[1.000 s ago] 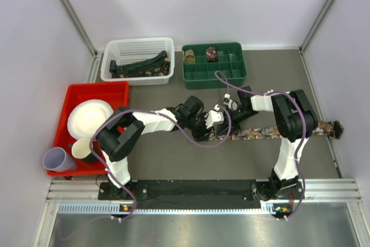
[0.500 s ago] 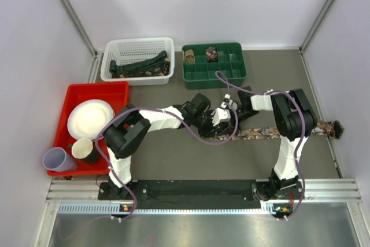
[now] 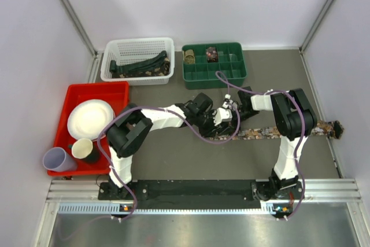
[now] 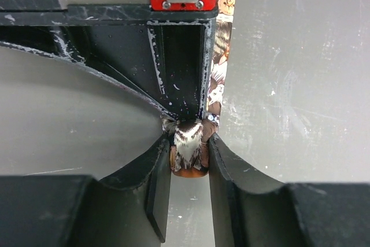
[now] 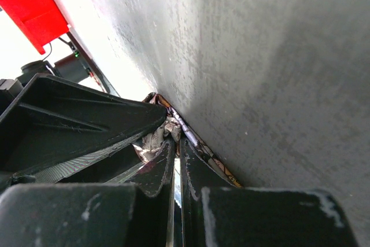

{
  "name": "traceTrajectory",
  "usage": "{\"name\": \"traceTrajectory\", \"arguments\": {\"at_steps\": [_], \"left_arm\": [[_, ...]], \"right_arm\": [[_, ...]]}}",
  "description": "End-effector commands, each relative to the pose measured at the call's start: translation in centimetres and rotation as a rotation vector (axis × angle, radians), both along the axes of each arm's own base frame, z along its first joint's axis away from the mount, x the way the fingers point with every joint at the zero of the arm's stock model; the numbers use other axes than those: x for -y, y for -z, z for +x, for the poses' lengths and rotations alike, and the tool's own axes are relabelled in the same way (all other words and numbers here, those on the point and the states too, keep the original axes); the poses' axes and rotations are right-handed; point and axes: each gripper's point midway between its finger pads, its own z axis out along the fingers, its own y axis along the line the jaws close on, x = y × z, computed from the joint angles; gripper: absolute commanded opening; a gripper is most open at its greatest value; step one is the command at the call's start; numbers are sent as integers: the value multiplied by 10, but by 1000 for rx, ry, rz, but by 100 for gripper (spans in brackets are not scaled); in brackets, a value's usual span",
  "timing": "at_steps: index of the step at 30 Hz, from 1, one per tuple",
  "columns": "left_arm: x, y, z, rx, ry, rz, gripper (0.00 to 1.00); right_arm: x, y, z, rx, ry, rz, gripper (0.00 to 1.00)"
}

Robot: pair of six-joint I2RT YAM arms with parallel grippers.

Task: Roll the ties
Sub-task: Roll the tie at the center of the board.

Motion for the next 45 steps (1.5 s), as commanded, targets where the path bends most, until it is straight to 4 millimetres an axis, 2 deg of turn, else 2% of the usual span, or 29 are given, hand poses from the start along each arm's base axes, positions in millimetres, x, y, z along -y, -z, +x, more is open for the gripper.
{"name": "traceTrajectory", "arguments": {"at_steps": [1, 2, 8, 11, 12, 16, 27, 31, 37, 40, 43, 45], "left_arm": [[-14, 40, -11, 2, 36, 143, 32], [-19, 42, -11, 6, 36, 163, 31], [-48, 54, -23, -9, 71, 275, 24], [-52, 58, -23, -8, 67, 301, 24], [-54, 61, -24, -13, 67, 311, 23], [-54, 64, -23, -12, 64, 315, 24], [-55, 65, -23, -13, 62, 321, 23], [-55, 64, -24, -13, 65, 321, 23], [-54, 64, -23, -10, 63, 320, 23], [-54, 64, -23, -11, 63, 321, 23], [-54, 64, -23, -11, 61, 320, 23], [-54, 64, -24, -16, 59, 319, 23]], "right_arm": [[15, 32, 5, 78, -29, -140, 0], [14, 30, 5, 85, -33, -137, 0], [6, -3, 12, 103, -21, -81, 17], [6, -18, 10, 109, -38, -64, 25], [6, -22, 11, 117, -39, -57, 31], [12, -34, 9, 142, -68, -52, 38], [-5, -56, 9, 134, -41, 97, 38], [-9, -63, 11, 148, -37, 123, 45], [-7, -39, 9, 112, -44, 58, 39], [-11, -34, 7, 104, -41, 51, 36], [-15, -31, 9, 105, -26, 60, 31], [-16, -26, 9, 93, -21, 58, 24]]}}
